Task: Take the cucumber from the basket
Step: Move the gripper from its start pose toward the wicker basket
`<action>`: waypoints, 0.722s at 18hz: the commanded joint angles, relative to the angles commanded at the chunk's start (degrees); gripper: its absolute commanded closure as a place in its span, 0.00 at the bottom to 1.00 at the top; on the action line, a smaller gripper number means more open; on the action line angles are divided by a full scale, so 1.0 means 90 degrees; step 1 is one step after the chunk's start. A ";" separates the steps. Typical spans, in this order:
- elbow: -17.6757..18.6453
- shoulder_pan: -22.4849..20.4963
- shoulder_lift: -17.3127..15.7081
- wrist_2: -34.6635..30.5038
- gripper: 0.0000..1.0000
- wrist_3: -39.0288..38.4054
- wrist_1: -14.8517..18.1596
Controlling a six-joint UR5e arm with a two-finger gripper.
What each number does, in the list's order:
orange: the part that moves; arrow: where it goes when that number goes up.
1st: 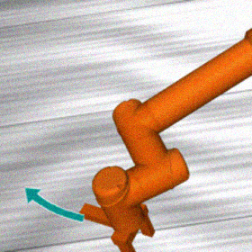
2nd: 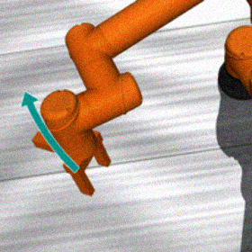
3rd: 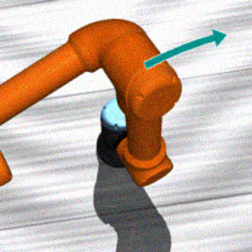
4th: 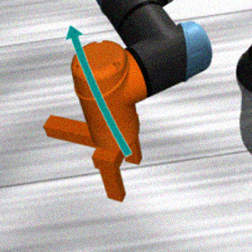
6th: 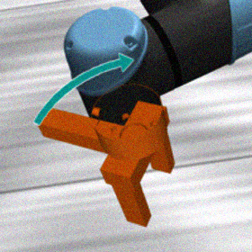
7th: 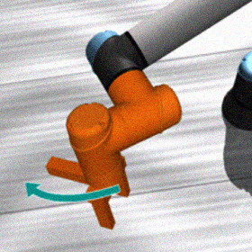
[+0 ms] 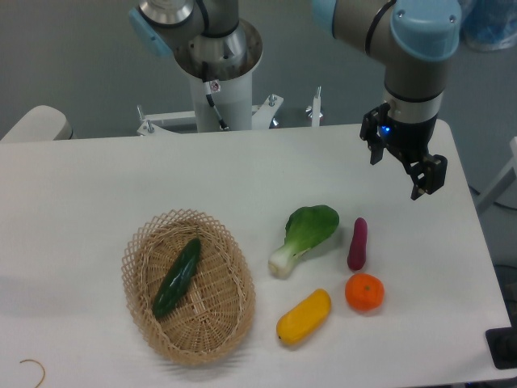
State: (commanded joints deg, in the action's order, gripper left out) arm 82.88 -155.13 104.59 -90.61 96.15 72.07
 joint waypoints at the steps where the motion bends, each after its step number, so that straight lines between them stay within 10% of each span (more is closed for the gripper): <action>1: 0.0000 0.0000 -0.0010 -0.0019 0.00 0.0000 0.0000; 8: 0.0078 0.0292 -0.0049 0.0019 0.00 -0.0379 0.0020; 13: 0.0254 0.0994 -0.0029 0.0165 0.00 -0.2269 -0.0029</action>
State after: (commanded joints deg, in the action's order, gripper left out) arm 85.16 -146.18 104.33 -89.13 75.73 71.81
